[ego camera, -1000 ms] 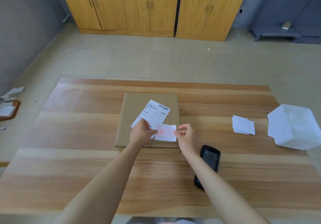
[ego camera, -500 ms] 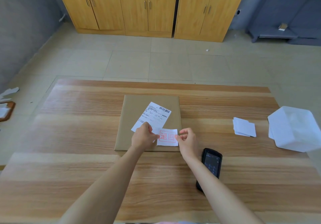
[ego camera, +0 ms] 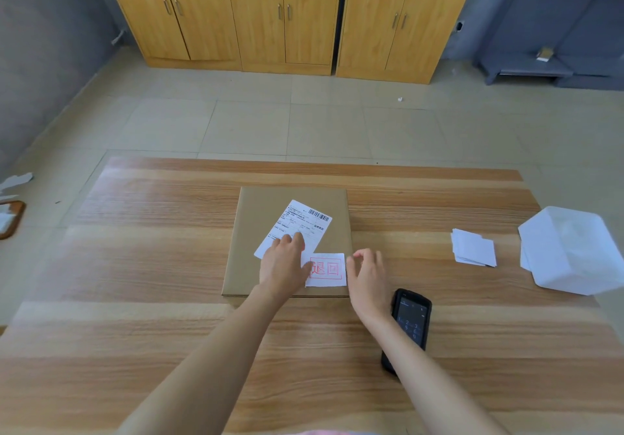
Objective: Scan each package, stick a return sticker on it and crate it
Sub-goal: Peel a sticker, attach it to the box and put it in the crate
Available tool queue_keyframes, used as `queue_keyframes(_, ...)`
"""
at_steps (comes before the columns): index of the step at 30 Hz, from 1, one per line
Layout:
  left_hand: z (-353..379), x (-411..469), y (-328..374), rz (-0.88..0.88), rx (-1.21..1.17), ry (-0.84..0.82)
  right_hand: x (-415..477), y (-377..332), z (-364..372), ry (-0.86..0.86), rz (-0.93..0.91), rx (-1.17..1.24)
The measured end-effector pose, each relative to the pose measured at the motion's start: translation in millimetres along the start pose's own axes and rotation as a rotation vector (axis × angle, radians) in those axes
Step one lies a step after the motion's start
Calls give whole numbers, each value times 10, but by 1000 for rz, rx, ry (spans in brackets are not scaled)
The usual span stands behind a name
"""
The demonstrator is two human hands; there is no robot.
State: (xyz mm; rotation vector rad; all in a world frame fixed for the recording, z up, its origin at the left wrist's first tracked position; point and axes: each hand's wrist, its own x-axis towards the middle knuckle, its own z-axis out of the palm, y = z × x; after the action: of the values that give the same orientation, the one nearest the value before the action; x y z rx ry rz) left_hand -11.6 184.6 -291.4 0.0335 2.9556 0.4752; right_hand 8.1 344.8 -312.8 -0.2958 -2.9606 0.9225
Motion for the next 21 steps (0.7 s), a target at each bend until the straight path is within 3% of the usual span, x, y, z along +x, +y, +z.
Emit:
queue_keyframes(4,93,-71,79,256,181,58,-98,-134,118,21,-276,-87)
queue_keyframes(7,232,-154,113,372,212,146,-185,-196,235,14,-369,-140)
queue_keyframes(21,478,-341,-52,296,244,-93,-355,24,433,-163,-339,-415)
